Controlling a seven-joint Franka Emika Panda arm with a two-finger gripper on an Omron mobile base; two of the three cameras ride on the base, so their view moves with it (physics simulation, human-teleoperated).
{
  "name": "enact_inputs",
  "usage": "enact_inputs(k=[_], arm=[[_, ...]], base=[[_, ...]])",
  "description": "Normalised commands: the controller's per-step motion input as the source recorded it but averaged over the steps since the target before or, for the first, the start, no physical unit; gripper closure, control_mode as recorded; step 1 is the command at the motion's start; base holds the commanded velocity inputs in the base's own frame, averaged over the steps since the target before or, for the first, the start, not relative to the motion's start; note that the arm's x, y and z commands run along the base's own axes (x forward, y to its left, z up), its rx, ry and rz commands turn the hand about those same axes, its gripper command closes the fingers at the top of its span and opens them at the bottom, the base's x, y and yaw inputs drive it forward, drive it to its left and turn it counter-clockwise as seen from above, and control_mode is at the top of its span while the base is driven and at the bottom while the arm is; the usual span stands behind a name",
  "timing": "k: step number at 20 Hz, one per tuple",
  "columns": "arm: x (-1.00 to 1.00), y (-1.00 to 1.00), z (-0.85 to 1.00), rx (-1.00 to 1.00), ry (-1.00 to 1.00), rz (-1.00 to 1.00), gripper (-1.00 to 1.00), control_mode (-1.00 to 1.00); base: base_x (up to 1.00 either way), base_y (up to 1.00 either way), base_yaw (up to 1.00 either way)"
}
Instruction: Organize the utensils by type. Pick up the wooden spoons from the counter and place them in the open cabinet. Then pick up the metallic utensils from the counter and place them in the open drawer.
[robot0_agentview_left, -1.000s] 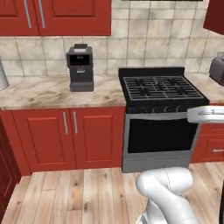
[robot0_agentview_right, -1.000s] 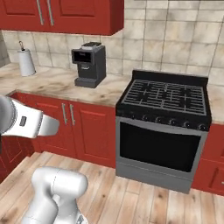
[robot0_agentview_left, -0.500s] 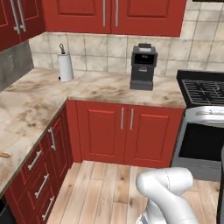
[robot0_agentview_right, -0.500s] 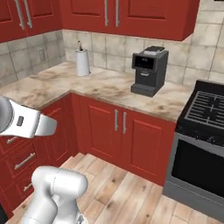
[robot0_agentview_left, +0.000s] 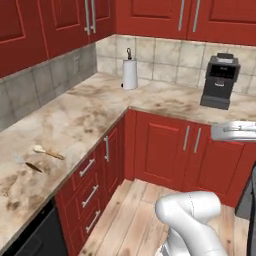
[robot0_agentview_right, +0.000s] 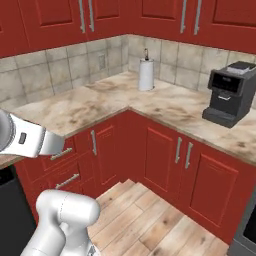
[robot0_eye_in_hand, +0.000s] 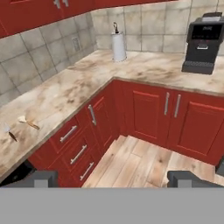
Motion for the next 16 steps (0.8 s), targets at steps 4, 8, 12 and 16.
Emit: enact_inputs(k=[4, 8, 12, 16], arm=[[0.00, 0.00, 0.00, 0.00, 0.00, 0.00, -1.00, 1.00], [0.00, 0.00, 0.00, 0.00, 0.00, 0.00, -1.00, 1.00], [0.00, 0.00, 0.00, 0.00, 0.00, 0.00, -1.00, 1.00], [0.00, 0.00, 0.00, 0.00, 0.00, 0.00, -1.00, 1.00]], base=[[0.33, 0.01, 0.52], [0.30, 0.00, 0.60], [0.16, 0.00, 0.63], [0.11, 0.00, 0.62]])
